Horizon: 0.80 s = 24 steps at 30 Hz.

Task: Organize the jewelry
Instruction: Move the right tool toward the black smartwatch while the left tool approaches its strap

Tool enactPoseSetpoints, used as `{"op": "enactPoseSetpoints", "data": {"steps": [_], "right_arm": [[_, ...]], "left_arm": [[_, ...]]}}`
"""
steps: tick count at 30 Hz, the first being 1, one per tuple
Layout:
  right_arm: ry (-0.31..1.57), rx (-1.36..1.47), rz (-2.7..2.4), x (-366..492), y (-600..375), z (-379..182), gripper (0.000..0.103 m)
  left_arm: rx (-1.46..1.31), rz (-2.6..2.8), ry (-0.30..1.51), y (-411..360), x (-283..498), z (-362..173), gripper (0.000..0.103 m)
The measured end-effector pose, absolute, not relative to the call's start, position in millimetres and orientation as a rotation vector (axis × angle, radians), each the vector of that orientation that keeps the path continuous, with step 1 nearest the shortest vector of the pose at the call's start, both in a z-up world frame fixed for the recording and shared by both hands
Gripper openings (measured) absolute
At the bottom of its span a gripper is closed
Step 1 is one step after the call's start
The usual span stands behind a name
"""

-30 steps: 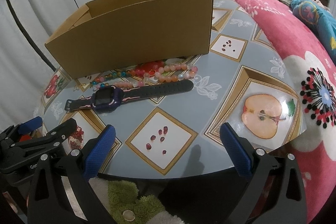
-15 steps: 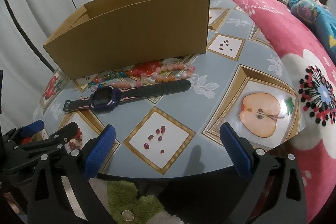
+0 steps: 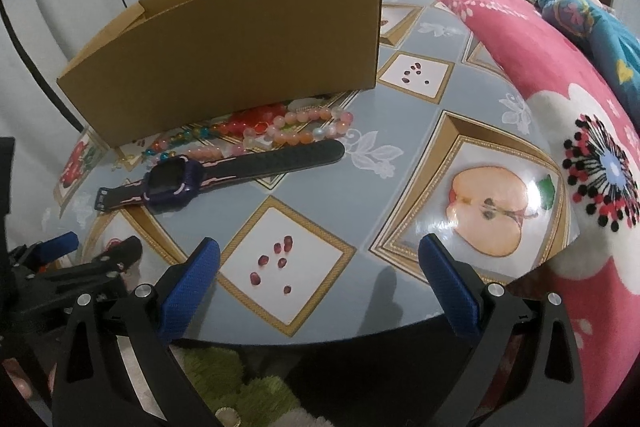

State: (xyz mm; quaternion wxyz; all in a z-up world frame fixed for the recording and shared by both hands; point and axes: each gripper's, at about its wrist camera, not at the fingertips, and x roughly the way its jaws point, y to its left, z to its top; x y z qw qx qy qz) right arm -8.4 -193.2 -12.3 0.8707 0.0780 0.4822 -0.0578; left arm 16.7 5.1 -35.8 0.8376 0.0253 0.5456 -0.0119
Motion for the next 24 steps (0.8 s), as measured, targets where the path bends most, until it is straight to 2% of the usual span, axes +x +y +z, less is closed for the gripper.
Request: {"op": "enactPoseSetpoints", "data": {"steps": [24], "right_arm": [[1.043, 0.087, -0.151, 6.0, -186.8, -38.3, 0.097]], "left_arm": [[0.057, -0.105, 1.141, 10.0, 26.5, -45.7, 0.096]]}}
